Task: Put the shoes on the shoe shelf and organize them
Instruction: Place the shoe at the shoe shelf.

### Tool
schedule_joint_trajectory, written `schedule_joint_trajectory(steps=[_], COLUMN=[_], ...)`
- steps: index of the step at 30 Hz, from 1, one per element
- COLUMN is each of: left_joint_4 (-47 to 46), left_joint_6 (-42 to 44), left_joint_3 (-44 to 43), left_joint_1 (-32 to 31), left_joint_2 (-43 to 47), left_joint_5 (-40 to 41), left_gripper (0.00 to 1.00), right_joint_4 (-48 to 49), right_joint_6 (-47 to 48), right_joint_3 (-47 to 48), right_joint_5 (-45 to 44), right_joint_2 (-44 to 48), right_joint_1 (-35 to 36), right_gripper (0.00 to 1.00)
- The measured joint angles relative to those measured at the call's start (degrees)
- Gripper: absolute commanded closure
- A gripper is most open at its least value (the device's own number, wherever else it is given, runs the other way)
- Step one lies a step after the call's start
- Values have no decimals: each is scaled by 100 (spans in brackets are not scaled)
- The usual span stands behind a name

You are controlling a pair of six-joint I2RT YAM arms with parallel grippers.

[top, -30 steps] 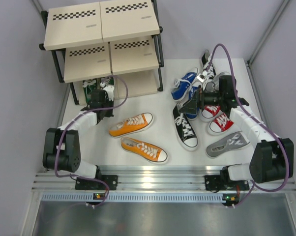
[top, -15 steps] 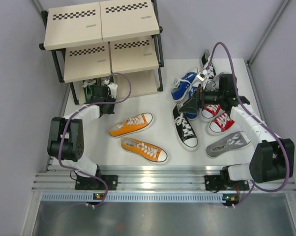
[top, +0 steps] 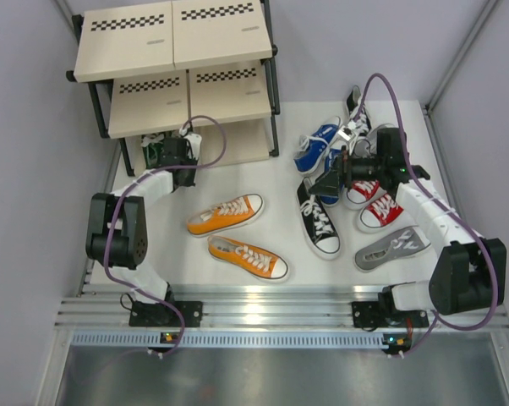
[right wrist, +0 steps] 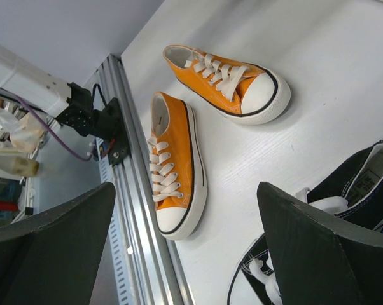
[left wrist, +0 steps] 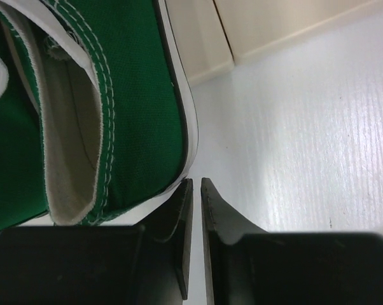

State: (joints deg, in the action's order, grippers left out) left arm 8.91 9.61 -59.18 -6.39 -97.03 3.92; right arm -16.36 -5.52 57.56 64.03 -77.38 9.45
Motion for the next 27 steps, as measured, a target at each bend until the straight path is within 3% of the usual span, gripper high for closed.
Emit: schedule_joint_trajectory(steps=[12, 13, 14, 18, 22, 27], left_joint_4=[-11, -11, -9, 48, 68, 98], left_joint_6=[15, 13, -7, -109, -267, -511], left_joint_3=[-61, -63, -63, -59, 103, 352], left_joint_1=[0, 0, 0, -4, 7, 11], left_joint_2=[-2, -2, 0, 76, 645, 1733], left_joint_5=[234, 227, 190, 35, -70, -199], left_gripper=[69, 67, 55, 34, 27, 25], right_joint_4=[-133, -142, -168, -367, -564, -1091], right_joint_6=[120, 136, 153, 295, 570, 1156], right_joint_3=[66, 66, 68, 129, 223, 330], right_joint_5=[-2, -2, -4, -7, -13, -26], right_joint_2=[0, 0, 0, 0, 4, 7], right_joint_1=[0, 0, 0, -2, -4, -15], right_gripper=[6, 6, 6, 6, 6, 6])
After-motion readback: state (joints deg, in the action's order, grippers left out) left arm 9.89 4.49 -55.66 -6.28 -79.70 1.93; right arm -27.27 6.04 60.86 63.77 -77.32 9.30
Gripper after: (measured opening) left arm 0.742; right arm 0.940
